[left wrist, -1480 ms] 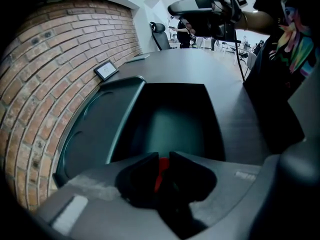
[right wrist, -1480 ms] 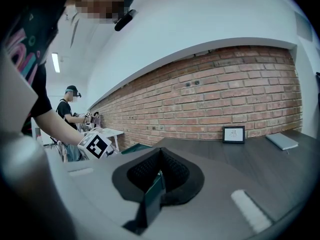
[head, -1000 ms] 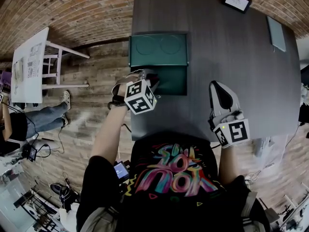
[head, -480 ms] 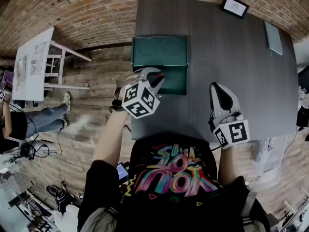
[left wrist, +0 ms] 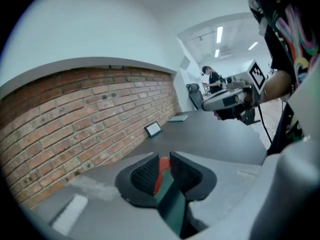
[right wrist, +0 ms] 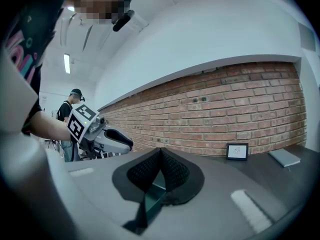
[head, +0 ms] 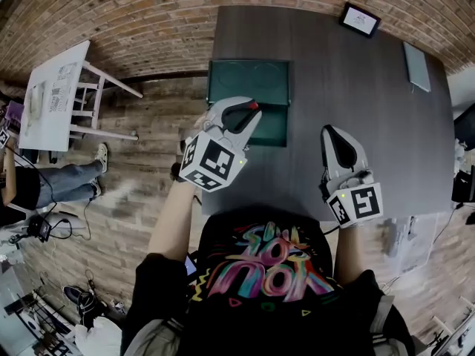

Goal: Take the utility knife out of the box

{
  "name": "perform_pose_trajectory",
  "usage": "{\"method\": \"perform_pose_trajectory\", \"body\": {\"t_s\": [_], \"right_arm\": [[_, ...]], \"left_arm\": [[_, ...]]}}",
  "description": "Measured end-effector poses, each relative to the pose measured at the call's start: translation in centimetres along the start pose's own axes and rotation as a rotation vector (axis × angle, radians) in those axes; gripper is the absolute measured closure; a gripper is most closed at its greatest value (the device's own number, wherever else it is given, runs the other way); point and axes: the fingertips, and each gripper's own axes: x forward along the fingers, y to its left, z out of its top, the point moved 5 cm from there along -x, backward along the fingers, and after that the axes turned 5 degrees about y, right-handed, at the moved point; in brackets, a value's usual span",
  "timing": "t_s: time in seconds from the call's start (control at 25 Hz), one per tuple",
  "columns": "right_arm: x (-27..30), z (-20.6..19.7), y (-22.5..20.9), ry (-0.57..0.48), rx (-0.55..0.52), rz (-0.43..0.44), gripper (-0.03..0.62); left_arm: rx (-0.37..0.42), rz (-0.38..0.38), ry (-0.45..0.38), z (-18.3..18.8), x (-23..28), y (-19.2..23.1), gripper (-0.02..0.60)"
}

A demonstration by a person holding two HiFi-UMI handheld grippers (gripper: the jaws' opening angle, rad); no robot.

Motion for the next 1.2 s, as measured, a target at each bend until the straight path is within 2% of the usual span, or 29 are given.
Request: {"method": "perform_pose_trajectory", "body": {"t_s": [0.2, 0.36, 0.56, 0.76, 0.96, 1.2], "right_arm": [[0.2, 0.9, 0.4, -0.019, -0.016, 0.011, 0.592], [0.2, 1.1, 0.5, -0.022, -0.029, 0.018, 0.592], [0.1, 1.4, 0.2, -0.027, -0.034, 0.014, 0.592], [0.1, 1.4, 0.0, -0.026, -0.035, 0.017, 0.592], [0.1, 1.3, -0.1, -0.027, -0.031, 0.017, 0.592], [0.1, 1.2, -0.4, -0.028, -0.024, 0.012, 0.592]], "left_arm": [[-0.056, 0.069, -0.171, 3.7, -2.9, 1.2, 0.506], [-0.208, 0.112, -0.298, 5.1, -4.9, 1.4, 0.506], [-0.349, 0.116, -0.421, 5.9, -6.8, 1.5, 0.506], [-0.424, 0.109, -0.541, 6.0, -8.1, 1.8, 0.505], [-0.504, 0.113, -0.590, 5.5, -9.1, 1.3, 0.505], [-0.560, 0.115, -0.580, 4.1, -8.8, -0.2, 0.505]]}}
